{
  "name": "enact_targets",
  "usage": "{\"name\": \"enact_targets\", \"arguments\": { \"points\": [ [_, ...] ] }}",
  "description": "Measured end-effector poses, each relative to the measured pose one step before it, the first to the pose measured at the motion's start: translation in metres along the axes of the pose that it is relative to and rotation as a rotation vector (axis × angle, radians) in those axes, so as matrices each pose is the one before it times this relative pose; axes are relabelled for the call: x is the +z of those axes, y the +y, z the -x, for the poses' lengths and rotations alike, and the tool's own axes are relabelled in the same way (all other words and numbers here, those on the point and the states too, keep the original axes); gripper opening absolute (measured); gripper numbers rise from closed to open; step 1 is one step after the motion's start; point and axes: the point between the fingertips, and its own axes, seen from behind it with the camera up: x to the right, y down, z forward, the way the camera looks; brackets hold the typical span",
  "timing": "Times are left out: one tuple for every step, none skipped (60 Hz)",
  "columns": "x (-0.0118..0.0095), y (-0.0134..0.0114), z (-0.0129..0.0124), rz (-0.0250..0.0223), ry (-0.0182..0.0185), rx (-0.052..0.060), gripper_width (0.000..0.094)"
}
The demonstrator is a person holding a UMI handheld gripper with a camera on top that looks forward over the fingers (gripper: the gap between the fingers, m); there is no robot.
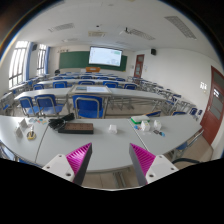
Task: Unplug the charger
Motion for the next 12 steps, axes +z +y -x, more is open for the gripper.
{"name": "enact_targets", "arguments": {
  "points": [
    [-0.00162, 0.00039, 0.00048, -0.00147, -0.00002, -0.0008, 0.0755],
    [-0.00210, -0.00001, 0.00051, -0.00332, 0.00056, -0.0034, 0.0755],
    [-0.00109, -0.00077, 0.00017, -0.00426, 0.00001, -0.0027, 0.0756],
    [-0.00147, -0.00040, 0.00032, -0.00342, -0.00194, -0.0004, 0.0754],
    [-0.00112, -0.00014, 0.00057, -0.00200, -0.00291, 0.0021, 0.0754],
    [-0.00104, -0.00008, 0.00030, -0.00014, -0.00184, 0.0031, 0.0753],
    [-0.00062, 0.00012, -0.00009, 0.00043, 0.00091, 0.0027, 0.0754],
    [-0.00063, -0.00004, -0.00041, 0.00072, 0.00319, 0.0014, 0.0755],
    [-0.00072, 0.00009, -0.00050, 0.00098, 0.00343, -0.0004, 0.0754],
    [-0.00118, 0.00108, -0.00035, 0.00051, 0.00308, -0.0010, 0.0754],
    [-0.00026, -0.00036, -0.00046, -0.00118, 0.00101, -0.0025, 0.0754],
    [-0.00029, -0.00036, 0.00008, -0.00190, 0.00009, -0.0021, 0.0756]
  ]
}}
